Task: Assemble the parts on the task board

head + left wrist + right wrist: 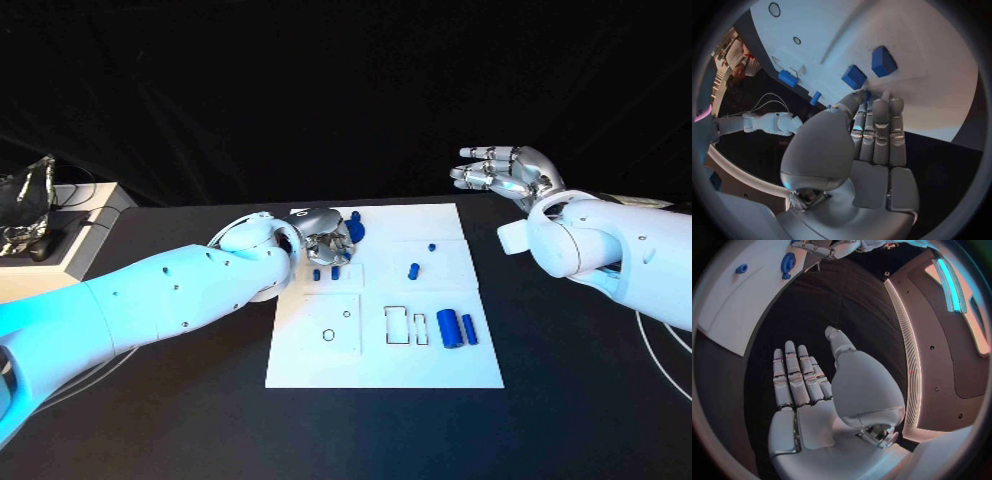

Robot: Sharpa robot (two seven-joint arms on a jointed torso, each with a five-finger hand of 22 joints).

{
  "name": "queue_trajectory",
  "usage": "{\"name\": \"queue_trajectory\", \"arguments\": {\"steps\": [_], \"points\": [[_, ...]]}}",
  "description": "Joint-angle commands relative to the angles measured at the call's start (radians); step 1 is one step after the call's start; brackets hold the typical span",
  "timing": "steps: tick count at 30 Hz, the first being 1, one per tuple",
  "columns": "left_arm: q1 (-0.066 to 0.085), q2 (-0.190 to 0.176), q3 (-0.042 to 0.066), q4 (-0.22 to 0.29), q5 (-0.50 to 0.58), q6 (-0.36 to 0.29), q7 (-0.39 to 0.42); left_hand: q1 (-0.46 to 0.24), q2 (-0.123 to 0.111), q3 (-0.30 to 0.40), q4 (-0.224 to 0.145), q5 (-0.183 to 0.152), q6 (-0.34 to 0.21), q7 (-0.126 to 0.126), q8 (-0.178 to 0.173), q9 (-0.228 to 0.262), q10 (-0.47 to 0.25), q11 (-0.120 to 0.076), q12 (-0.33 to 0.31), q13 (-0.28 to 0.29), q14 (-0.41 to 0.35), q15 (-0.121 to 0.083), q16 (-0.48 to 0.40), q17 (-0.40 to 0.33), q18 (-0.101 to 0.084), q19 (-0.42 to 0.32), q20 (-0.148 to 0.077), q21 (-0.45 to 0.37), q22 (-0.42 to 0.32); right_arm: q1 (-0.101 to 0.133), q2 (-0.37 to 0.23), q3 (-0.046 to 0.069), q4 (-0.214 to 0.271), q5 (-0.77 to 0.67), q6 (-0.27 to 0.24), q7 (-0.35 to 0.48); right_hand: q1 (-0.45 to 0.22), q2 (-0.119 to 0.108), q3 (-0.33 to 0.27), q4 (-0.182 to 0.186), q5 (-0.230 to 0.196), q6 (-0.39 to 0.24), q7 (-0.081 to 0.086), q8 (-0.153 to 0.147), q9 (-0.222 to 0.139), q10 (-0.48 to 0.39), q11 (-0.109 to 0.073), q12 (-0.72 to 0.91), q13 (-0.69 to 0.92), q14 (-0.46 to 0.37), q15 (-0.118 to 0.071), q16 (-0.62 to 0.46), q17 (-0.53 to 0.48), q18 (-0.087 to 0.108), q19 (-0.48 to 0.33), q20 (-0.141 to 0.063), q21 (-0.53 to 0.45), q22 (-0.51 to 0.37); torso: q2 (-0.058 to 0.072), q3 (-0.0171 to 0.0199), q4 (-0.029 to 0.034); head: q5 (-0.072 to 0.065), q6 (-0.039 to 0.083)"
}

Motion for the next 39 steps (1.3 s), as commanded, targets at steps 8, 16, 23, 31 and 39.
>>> {"name": "queue_trajectory", "arguments": {"steps": [8, 16, 23, 31, 39], "points": [[-0.004, -0.025, 0.005, 0.036, 0.046, -0.051, 0.027, -0.005, 0.008, 0.03, -0.017, -0.006, 0.005, 0.01, 0.004, -0.001, 0.029, 0.0, -0.037, 0.003, 0.024, -0.002, -0.017, 0.014, 0.013, 0.0, -0.009, 0.02, 0.016, 0.0, 0.003, 0.0, -0.002, -0.008, 0.017, 0.017, -0.005, 0.005, -0.001, -0.006, 0.006, 0.008, 0.055, -0.004, 0.0, 0.007, 0.002, -0.004, 0.0, 0.004, 0.001, -0.004, -0.001, -0.004, -0.004, -0.001, -0.003, -0.001, -0.001, -0.0002, -0.0001, 0.003, 0.006], [-0.006, -0.071, 0.043, 0.096, 0.092, -0.035, 0.022, -0.012, 0.002, 0.034, -0.019, -0.006, 0.002, 0.011, 0.004, -0.001, 0.029, 0.002, -0.044, 0.002, 0.025, -0.001, -0.023, 0.022, 0.016, -0.002, -0.007, 0.024, 0.015, 0.0, 0.003, 0.0, -0.004, -0.008, 0.019, 0.017, -0.005, 0.005, -0.001, -0.006, 0.006, 0.008, 0.055, -0.004, 0.0, 0.007, 0.002, -0.004, 0.0, 0.004, 0.001, -0.004, -0.001, -0.004, -0.004, -0.001, -0.003, -0.001, -0.001, 0.0004, 0.0003, 0.008, 0.005], [-0.02, -0.122, 0.08, 0.131, 0.121, -0.013, 0.012, -0.014, 0.002, 0.033, -0.018, -0.006, 0.002, 0.011, 0.004, -0.001, 0.028, 0.002, -0.044, 0.002, 0.026, -0.001, -0.023, 0.024, 0.016, -0.003, -0.006, 0.024, 0.014, 0.0, 0.001, 0.0, -0.004, -0.008, 0.019, 0.016, -0.005, 0.005, -0.001, -0.006, 0.006, 0.008, 0.055, -0.004, 0.0, 0.007, 0.002, -0.004, 0.0, 0.004, 0.001, -0.004, -0.001, -0.004, -0.004, -0.001, -0.003, -0.001, -0.003, -0.0017, 0.0053, 0.006, 0.003], [-0.031, -0.155, 0.094, 0.129, 0.137, 0.015, -0.002, -0.015, 0.002, 0.033, -0.014, -0.005, 0.0, 0.013, 0.004, -0.001, 0.025, 0.004, -0.045, 0.002, 0.027, 0.0, -0.025, 0.027, 0.018, -0.002, -0.004, 0.024, 0.013, 0.0, -0.001, 0.0, -0.003, -0.008, 0.019, 0.016, -0.005, 0.005, -0.001, -0.006, 0.006, 0.008, 0.055, -0.004, 0.0, 0.007, 0.002, -0.004, 0.0, 0.004, 0.001, -0.004, -0.001, -0.004, -0.004, -0.001, -0.003, -0.001, -0.002, -0.0004, 0.0042, 0.012, 0.001], [-0.041, -0.146, 0.096, 0.108, 0.144, 0.022, -0.005, -0.014, 0.002, 0.034, -0.011, -0.006, -0.002, 0.014, 0.004, -0.001, 0.024, 0.004, -0.044, 0.002, 0.027, 0.001, -0.027, 0.029, 0.019, -0.002, -0.002, 0.023, 0.012, 0.0, 0.001, 0.0, -0.003, -0.008, 0.019, 0.015, -0.005, 0.005, -0.001, -0.006, 0.006, 0.008, 0.055, -0.004, 0.0, 0.007, 0.002, -0.004, 0.0, 0.004, 0.001, -0.004, -0.001, -0.004, -0.004, -0.001, -0.003, -0.001, 0.0, -0.0016, 0.0037, 0.01, -0.003]]}}
